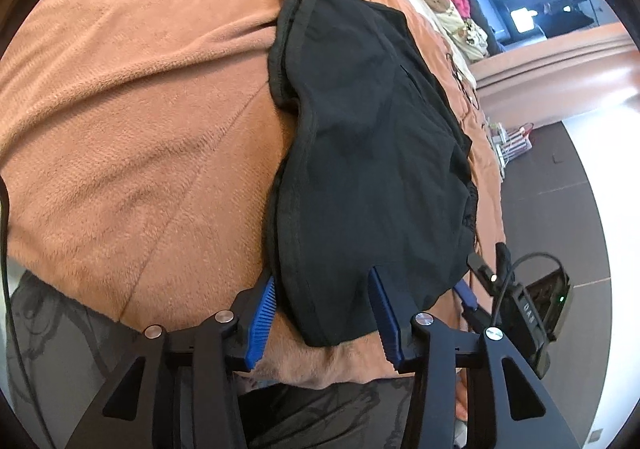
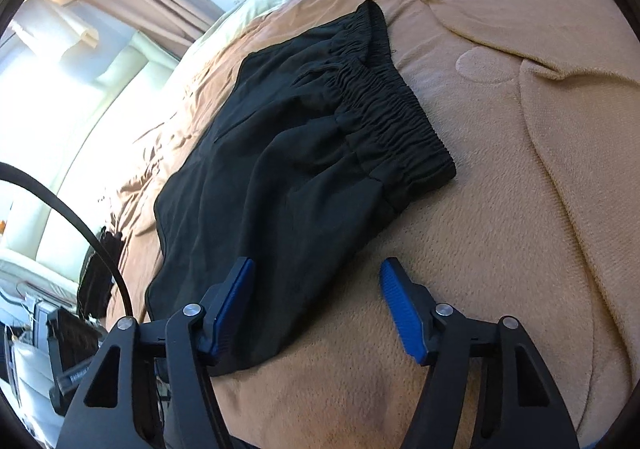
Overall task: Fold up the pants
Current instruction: 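Close the left gripper on the leg hem while the right gripper grasps the waistband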
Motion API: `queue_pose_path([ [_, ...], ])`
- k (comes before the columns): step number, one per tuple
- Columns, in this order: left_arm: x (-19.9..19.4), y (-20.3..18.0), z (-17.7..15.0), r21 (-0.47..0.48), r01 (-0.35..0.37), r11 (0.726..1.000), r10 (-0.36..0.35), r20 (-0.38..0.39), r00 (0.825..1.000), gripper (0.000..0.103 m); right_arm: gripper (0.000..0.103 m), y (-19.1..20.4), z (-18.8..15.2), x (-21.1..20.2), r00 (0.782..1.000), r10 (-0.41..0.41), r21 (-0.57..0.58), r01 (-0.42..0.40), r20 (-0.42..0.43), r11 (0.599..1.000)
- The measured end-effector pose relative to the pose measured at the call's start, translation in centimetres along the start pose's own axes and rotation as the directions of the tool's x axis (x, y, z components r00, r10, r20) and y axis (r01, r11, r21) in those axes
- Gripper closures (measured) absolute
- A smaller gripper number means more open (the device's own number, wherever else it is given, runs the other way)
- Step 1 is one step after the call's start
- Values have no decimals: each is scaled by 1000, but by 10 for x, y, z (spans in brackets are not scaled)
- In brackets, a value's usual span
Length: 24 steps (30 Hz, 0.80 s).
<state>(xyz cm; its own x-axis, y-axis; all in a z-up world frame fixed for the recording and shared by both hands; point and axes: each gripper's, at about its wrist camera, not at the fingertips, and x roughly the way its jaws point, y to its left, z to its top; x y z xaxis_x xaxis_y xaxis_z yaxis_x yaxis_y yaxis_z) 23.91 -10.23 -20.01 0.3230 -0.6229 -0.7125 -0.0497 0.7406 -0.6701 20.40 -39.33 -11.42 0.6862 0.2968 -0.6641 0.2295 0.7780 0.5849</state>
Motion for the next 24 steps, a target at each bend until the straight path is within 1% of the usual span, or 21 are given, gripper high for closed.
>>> queue_pose_path([
  [1,0,0,0,3,-5,1000,5,1,1000,57,45,0,0,1,1000,-4,-2,4,3,1000],
  [2,-1,0,-1,0,-12,1000,12,2,1000,61,51,1,0,1,1000,-4,-4,4,3,1000],
  [3,0,0,0,-3,-19,1000,19,1,1000,72,62,1,-1,1,1000,0,-3,0,1,1000],
  [4,1,0,0,-4,-28,1000,28,-4,1000,79,67,0,0,2,1000,7,0,-7,-6,1000],
  [5,3,0,0,4,-47,999,47,-16,999,94,77,0,1,3,1000,10,3,-10,-13,1000],
  [6,3,-1,1,11,-56,998,56,-18,998,97,85,0,1,3,1000,3,0,-3,-13,1000],
  [8,-1,-5,1,25,-58,998,58,-8,998,99,94,3,2,1,1000,-20,-21,20,1,1000],
  [12,-15,-19,4,65,-52,997,50,27,998,100,100,12,2,-9,999,-9,-50,11,34,999],
  [19,-41,-50,25,121,-18,993,6,103,995,100,101,20,11,-25,997,34,-58,-30,76,998],
  [24,-53,-71,48,149,3,989,-25,143,989,100,102,27,21,-32,994,56,-68,-50,97,996],
])
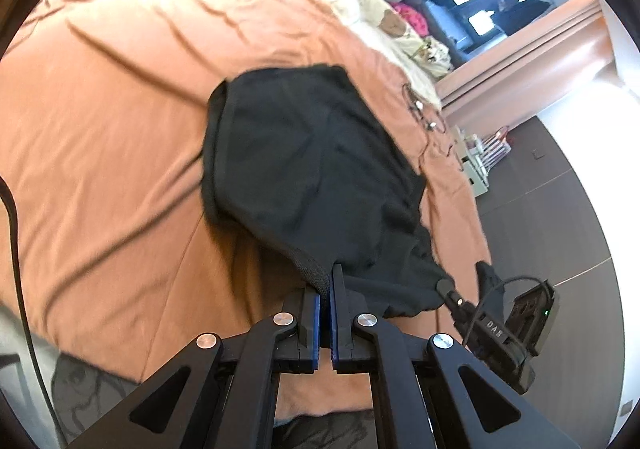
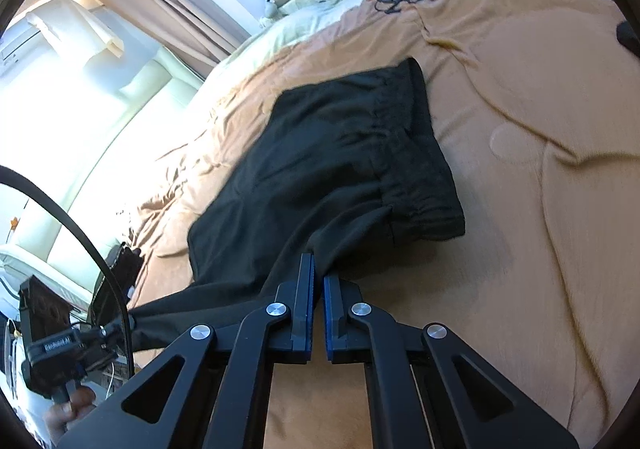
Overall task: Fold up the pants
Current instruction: 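Close the left gripper on the leg hem while the right gripper grasps the waistband, then lift the pants and fold the waistband with the right gripper onto the leg hem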
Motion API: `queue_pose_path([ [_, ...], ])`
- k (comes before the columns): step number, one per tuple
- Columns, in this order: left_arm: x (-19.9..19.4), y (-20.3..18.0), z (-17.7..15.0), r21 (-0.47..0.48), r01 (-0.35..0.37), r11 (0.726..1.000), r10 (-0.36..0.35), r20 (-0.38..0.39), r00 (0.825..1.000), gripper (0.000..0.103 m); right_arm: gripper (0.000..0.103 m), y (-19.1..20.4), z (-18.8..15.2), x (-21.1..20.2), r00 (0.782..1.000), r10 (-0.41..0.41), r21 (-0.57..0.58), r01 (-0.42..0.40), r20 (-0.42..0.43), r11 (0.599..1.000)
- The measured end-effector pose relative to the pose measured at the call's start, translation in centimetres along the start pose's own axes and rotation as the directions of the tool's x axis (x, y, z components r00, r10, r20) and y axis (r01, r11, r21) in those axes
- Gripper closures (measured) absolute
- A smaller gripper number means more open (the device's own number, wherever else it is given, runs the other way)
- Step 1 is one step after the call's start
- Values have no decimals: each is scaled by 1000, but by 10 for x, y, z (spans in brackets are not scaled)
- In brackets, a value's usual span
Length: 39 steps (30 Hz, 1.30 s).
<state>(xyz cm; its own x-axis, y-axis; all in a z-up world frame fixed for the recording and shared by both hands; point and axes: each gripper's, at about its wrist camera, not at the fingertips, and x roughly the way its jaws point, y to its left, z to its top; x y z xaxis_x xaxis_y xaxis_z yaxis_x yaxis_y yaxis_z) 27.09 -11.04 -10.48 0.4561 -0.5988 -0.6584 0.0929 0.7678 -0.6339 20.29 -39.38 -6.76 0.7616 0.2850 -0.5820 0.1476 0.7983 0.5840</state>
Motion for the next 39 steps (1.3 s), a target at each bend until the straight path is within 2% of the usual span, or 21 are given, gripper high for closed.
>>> queue_pose_path([
  [12,-7,-35,72,44,55,997,-59,76,995,100,102,19,44,5,998,35,-22,-34,49,999],
  [19,3,-54,110,73,66,995,-72,85,994,100,102,23,69,19,997,33,-6,-33,73,999],
  [32,52,-82,189,116,60,991,-65,38,997,100,102,17,110,65,997,2,108,-10,73,994],
  [39,108,-88,236,133,48,990,-43,-39,998,100,102,11,137,96,998,-49,166,40,49,985],
])
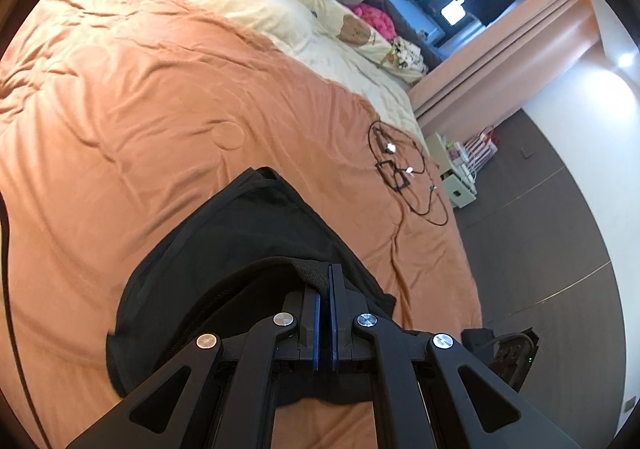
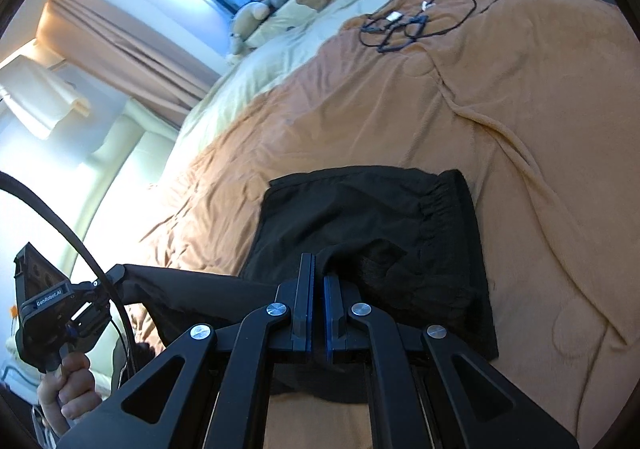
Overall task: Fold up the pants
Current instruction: 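Lift the pants and fold the waistband with the right gripper onto the leg hem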
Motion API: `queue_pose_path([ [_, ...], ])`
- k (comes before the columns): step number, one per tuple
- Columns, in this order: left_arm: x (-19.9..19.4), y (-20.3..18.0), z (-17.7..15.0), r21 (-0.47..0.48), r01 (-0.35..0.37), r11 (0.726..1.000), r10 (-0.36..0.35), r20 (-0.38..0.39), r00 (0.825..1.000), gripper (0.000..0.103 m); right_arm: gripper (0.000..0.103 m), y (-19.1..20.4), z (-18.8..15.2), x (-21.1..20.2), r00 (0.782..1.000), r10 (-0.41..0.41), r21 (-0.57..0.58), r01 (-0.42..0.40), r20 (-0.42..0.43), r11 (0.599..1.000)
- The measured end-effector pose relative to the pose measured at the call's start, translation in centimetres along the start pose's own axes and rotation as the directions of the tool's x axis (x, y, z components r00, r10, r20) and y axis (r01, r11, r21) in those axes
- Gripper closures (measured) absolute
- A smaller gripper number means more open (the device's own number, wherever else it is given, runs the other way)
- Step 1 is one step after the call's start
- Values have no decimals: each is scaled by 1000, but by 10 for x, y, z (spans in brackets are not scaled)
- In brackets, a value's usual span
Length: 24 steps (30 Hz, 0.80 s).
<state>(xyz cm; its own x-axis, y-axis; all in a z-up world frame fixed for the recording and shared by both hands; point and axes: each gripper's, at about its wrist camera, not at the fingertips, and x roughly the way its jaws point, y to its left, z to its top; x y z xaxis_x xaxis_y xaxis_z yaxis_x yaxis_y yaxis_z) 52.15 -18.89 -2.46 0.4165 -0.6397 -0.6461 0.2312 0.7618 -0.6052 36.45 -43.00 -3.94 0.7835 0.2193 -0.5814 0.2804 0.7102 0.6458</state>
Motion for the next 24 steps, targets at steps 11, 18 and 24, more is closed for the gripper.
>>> queue_pose_path([
  [11,102,25,55,32,-69,997,72,-130,989,100,102,-19,25,50,1000,3,45,-2,-7,999],
  [18,153,28,87,147,-144,979,171,-188,967,82,31,-32,37,55,1000,-2,56,2,-15,998],
  [24,160,23,87,320,-205,925,263,-147,954,39,30,-23,41,28,1000,-8,-47,9,24,999],
])
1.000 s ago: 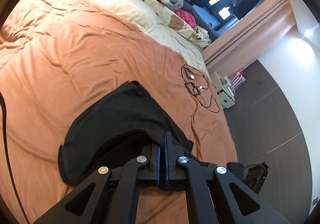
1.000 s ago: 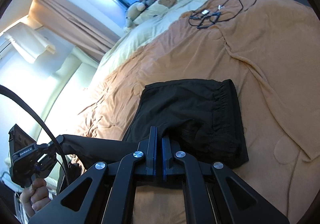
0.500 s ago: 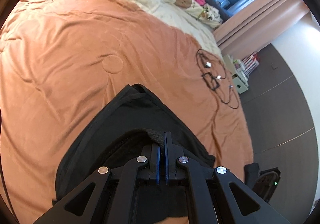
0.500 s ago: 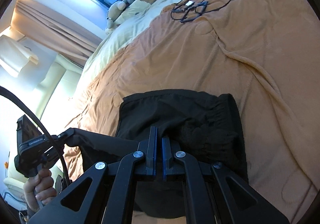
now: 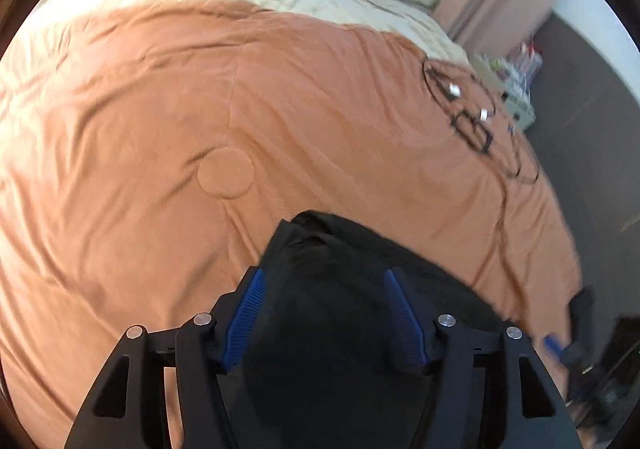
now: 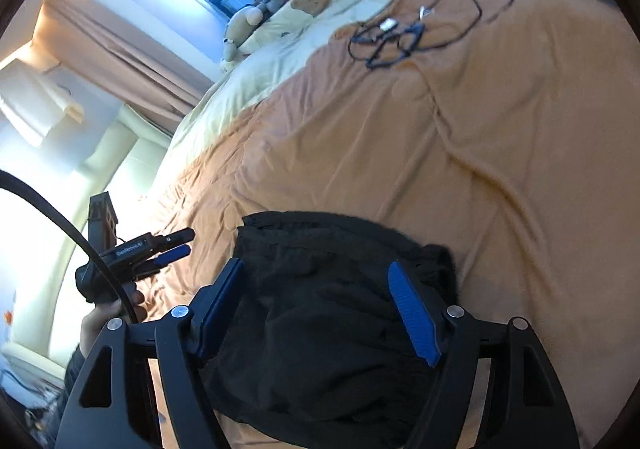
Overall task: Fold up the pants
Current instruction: 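Lift the pants and fold the waistband with the right gripper onto the leg hem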
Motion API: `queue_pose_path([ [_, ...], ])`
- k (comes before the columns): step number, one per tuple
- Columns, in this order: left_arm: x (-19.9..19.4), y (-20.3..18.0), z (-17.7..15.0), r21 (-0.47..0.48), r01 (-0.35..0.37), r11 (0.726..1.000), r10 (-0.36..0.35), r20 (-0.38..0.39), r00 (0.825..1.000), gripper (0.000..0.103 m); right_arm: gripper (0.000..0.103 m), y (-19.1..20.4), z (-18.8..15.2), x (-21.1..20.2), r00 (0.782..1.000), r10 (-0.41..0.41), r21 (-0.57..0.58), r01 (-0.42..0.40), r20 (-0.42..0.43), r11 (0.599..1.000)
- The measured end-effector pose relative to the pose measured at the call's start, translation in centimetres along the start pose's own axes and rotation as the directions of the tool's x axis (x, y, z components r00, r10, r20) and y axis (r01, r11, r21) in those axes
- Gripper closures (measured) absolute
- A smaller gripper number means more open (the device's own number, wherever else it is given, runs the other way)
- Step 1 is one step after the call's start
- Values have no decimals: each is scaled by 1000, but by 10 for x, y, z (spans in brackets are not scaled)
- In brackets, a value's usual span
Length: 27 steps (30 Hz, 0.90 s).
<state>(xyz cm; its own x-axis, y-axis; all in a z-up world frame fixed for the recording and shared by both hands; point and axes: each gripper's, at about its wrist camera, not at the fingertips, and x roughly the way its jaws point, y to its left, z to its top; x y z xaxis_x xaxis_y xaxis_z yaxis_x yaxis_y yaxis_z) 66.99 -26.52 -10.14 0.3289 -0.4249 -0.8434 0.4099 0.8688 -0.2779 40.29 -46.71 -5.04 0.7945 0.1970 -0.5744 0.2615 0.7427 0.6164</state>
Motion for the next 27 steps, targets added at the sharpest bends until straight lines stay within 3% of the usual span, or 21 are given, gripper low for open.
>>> queue_pose_path([
  [7,33,-18,-11,232,-94,968,104,-32,994,39,30,-15,-12,2,986,-155,-24,154,-59,988],
  [12,63,-21,-14,329,-155,932,175,-31,984,39,31,-16,-16,11,979,-172,-43,168,-106,985],
  [16,80,-23,-12,375,-184,909,205,-15,979,39,40,-16,-10,18,975,-185,-67,178,-124,982],
  [19,92,-29,-12,418,-218,882,236,8,972,39,56,-23,-7,25,973,-186,-55,180,-136,982],
  [22,102,-33,-13,443,-236,865,252,22,967,61,68,-27,-4,33,972,-187,-47,182,-142,982],
  [24,107,-33,-12,448,-262,855,278,32,960,85,83,-26,-4,34,971,-200,-67,193,-132,979],
  [27,101,-33,-6,427,-268,864,269,61,961,93,93,-22,-5,30,975,-200,-83,192,-99,978],
])
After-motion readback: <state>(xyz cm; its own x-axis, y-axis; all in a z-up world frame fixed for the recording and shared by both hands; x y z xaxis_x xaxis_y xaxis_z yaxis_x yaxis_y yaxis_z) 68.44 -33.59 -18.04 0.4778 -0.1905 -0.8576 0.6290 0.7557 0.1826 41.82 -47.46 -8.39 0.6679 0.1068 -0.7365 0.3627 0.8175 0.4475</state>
